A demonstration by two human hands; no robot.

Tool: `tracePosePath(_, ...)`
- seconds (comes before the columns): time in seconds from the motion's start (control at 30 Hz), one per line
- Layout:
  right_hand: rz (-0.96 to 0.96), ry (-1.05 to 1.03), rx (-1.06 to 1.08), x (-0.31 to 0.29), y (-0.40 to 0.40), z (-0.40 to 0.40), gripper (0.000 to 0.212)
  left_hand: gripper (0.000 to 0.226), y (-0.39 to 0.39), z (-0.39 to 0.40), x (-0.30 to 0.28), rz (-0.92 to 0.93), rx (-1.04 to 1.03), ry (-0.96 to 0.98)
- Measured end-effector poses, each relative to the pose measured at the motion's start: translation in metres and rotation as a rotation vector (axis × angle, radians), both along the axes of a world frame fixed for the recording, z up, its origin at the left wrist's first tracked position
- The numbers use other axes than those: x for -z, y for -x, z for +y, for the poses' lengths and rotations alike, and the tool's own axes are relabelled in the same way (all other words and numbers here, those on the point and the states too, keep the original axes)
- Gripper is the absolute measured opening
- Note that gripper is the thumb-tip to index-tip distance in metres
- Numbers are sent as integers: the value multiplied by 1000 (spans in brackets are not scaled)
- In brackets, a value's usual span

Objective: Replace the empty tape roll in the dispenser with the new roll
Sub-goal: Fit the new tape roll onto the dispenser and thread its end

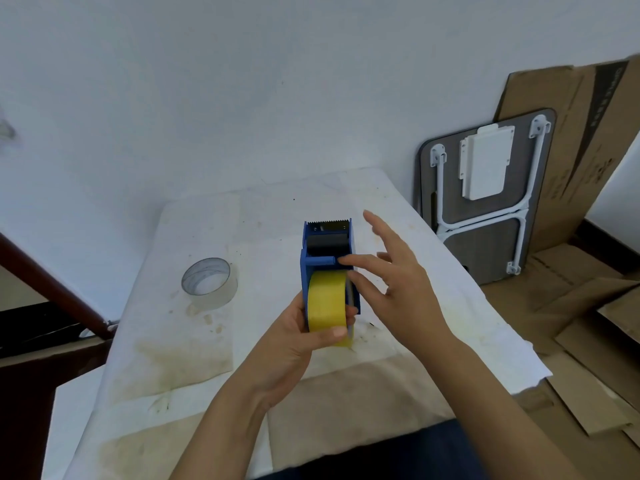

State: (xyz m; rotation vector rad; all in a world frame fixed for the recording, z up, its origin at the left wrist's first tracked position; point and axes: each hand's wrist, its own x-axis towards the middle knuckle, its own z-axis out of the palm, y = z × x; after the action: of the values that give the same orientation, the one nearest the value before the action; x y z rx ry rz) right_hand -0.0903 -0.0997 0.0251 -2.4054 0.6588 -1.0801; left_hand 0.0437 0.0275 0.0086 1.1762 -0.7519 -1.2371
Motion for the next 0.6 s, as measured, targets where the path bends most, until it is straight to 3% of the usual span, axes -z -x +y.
tracePosePath(0.23, 48, -39, 11, 0, -4, 3, 27, 47, 4, -5, -8, 122, -65, -7)
tracePosePath(0.43, 49, -47, 51, 4, -3, 2, 18, 43, 2, -4, -7, 66, -43, -14)
tracePosePath(0.6, 49, -92, 61, 2, 0, 1, 23, 45, 3, -1, -5, 12, 0, 1)
